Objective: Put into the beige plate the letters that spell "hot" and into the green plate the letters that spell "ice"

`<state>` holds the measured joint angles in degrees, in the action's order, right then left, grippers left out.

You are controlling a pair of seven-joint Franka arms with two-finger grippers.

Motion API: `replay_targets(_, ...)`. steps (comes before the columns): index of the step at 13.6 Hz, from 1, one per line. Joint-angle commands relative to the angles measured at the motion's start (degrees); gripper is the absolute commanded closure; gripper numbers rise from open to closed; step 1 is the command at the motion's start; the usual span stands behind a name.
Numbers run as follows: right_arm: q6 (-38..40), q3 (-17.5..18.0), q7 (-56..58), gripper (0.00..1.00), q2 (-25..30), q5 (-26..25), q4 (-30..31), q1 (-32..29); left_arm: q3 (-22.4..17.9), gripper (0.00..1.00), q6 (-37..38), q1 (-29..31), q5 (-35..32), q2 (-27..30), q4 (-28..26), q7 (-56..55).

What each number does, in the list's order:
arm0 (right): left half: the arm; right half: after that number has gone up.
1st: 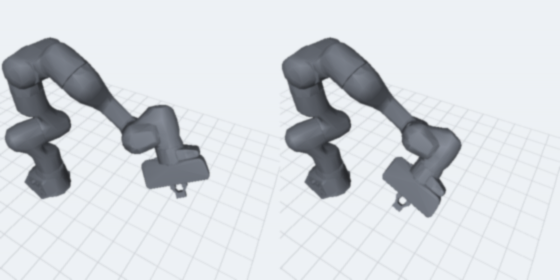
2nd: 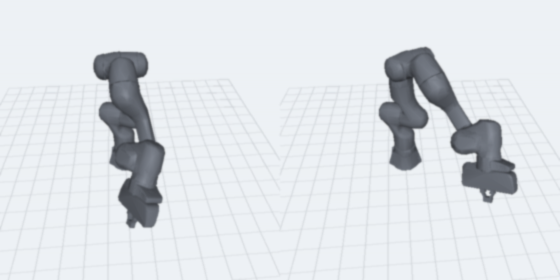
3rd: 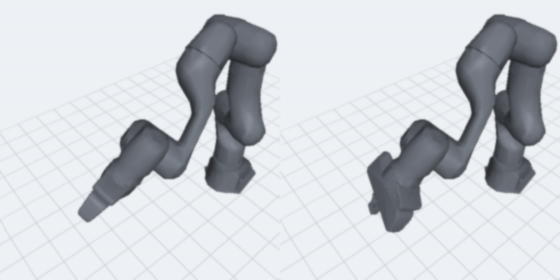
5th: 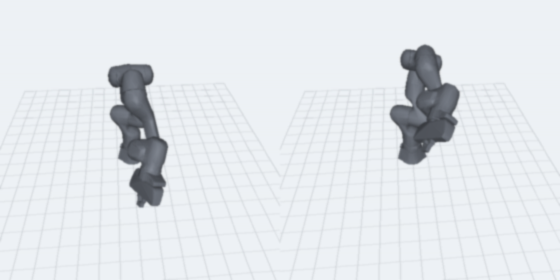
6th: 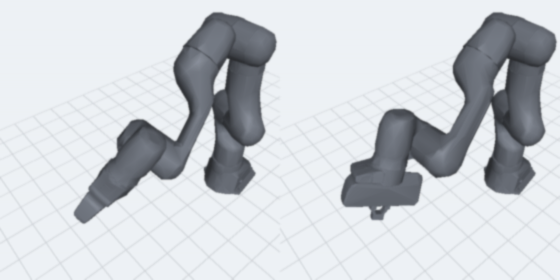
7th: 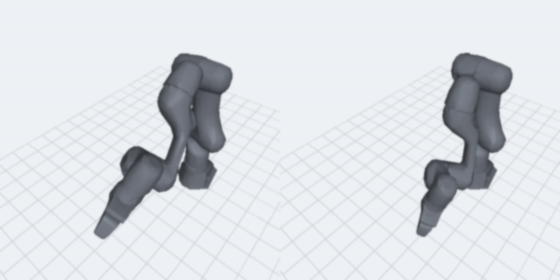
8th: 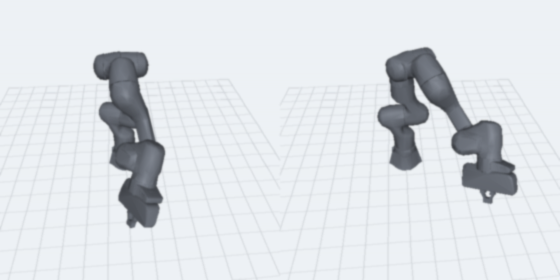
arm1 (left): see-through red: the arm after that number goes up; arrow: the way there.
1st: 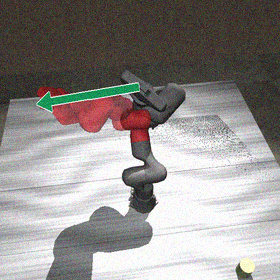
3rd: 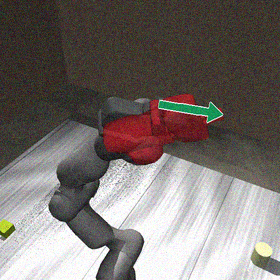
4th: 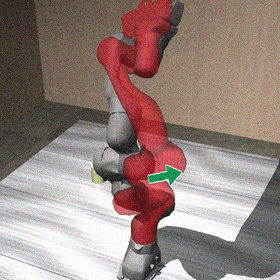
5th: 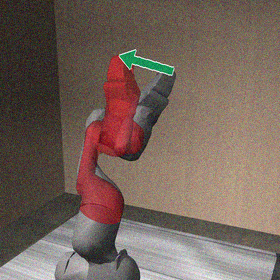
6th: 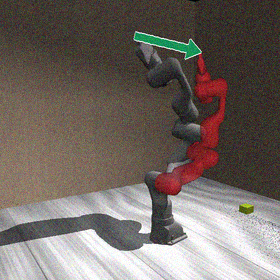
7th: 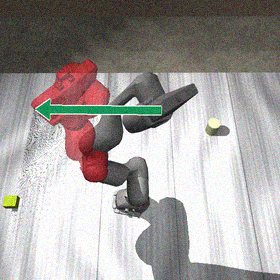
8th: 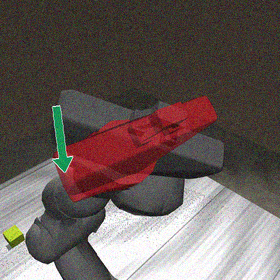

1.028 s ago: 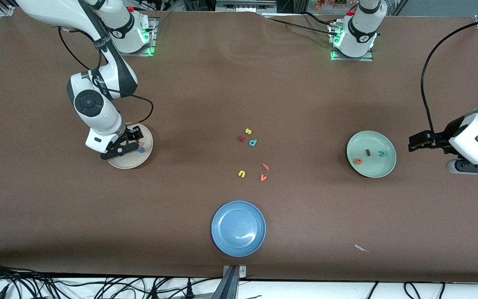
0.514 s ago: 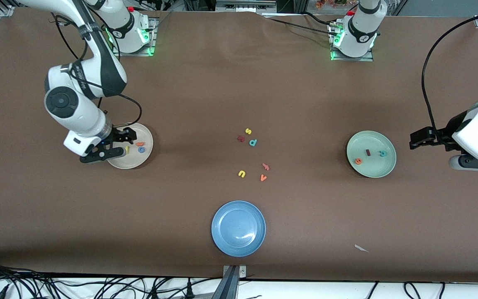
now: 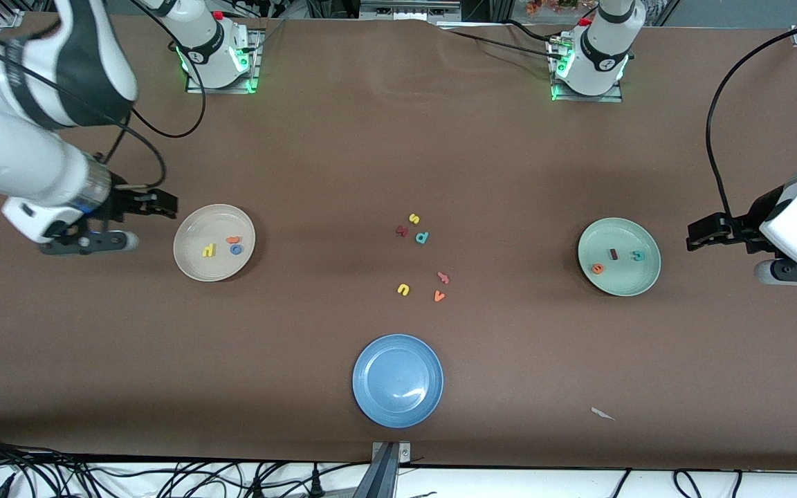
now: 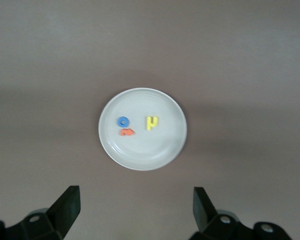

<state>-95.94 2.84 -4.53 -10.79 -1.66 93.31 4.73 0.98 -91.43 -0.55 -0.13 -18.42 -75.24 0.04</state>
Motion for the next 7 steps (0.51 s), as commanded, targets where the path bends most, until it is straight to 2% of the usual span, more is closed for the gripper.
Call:
replay_targets(1,2.95,-4.69,-0.39,0.00,-0.20,1.31,-2.96,3.97,0.07,0.00,-0.32,-0.07,1.18,0.32,0.62,-0.48)
replay_targets(7,6.12,-4.69,-0.22,0.00,-0.98,1.57,-7.79,3.88,0.34,0.00,-0.24,-0.60,1.18,0.58,0.80,-1.18)
